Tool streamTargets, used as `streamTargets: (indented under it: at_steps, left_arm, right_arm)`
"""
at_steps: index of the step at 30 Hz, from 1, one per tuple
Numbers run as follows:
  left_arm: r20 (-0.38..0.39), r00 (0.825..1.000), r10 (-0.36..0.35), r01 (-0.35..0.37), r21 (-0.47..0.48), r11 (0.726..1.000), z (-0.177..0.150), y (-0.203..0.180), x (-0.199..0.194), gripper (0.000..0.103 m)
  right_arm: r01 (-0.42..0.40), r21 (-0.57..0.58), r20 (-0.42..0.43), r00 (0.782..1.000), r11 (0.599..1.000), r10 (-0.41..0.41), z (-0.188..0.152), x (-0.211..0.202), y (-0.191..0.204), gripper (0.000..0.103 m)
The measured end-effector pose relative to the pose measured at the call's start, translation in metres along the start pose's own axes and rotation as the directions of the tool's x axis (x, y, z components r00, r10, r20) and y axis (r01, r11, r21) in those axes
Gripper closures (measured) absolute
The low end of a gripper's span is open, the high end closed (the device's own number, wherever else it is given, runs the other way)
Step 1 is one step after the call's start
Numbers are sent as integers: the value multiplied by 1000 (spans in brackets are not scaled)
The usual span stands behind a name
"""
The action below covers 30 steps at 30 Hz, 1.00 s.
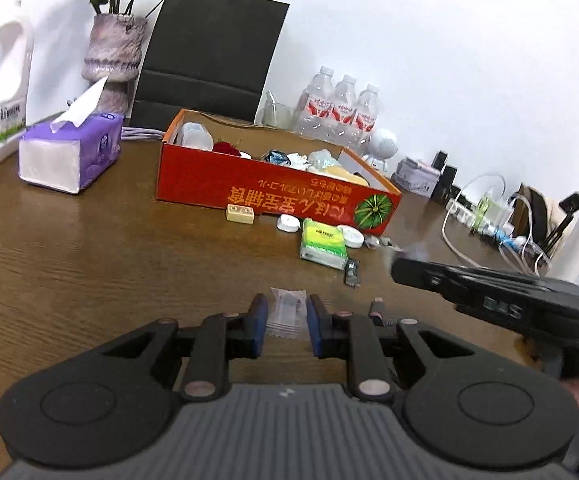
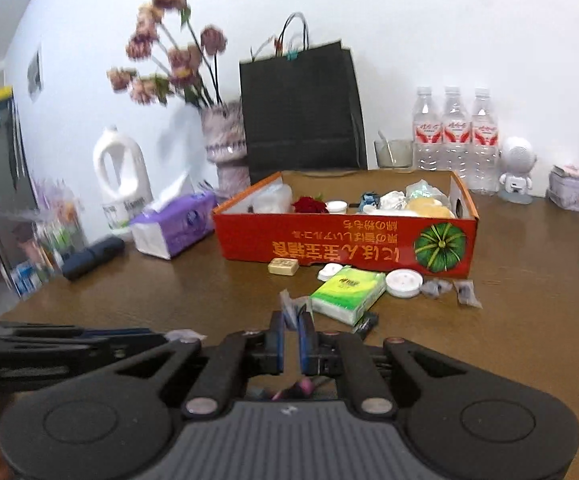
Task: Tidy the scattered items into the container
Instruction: 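Carry both clear wrappers into the cardboard box and open both tools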
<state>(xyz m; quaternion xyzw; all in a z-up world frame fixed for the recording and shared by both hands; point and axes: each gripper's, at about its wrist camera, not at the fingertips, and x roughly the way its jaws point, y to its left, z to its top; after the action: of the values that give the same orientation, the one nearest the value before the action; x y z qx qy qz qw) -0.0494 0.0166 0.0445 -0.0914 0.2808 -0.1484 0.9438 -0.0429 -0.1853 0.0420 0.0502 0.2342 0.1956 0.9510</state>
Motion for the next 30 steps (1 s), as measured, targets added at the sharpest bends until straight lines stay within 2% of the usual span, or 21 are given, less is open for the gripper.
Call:
streamTargets:
  at_steps: [3,7,10,13,16,19,20,22,24,26,28,29,30]
  left_arm:
    - [4,1000,10,-10,9,1000,-4,-14,-5,81]
    - [5,1000,-10,9,16,1000,-4,-22,-8,81]
    - [45,998,-43,41,32,999,24,-19,-3,81]
    - [97,994,-55,46,97,994,77,-10,21,81]
    - [48,997,-59,52,129,990,135,9,81,81]
    - [-52,999,9,-1,152,988,184,26,162,81]
    - [-85,995,47,-30,191,981,194,29,187,81]
    - [-127,986,111,-68,301,951,205,32,227,81]
    - [-170,975,141,-66,386,920,209,36,258,81]
    - [-245,959,140,-36,388,921,211,47,281,82]
    - [-272,951,148,-37,374,927,211,57,295,82]
    - [-268,953,144,-39,363,931,212,61,298,75]
    - [-263,955,136,-36,352,935,212,64,299,77]
  right_arm:
    - [-15,-12,1,1000,1000,15,-12,-15,2,97]
    - [24,-31,-13,1000,999,-24,-10,-19,-6,97]
    - [36,-30,38,999,999,-34,16,-21,-19,97]
    - [71,-43,85,994,997,-67,62,-4,-37,97]
    - [89,-40,38,995,995,-87,119,45,-56,97]
    - [43,-69,-73,996,997,-48,166,121,-68,97]
    - [28,-81,-130,991,996,-38,178,152,-71,97]
    - [10,-94,-240,970,996,-33,194,210,-75,97]
    - [-4,-103,-346,938,995,-32,200,263,-77,97]
    - [-13,-100,-409,912,995,-29,196,300,-79,97]
    - [-5,-110,-454,890,994,-46,189,329,-81,95]
    - [-7,-115,-471,881,993,-48,184,338,-81,91]
    - [-4,-114,-483,874,994,-52,180,345,-81,81]
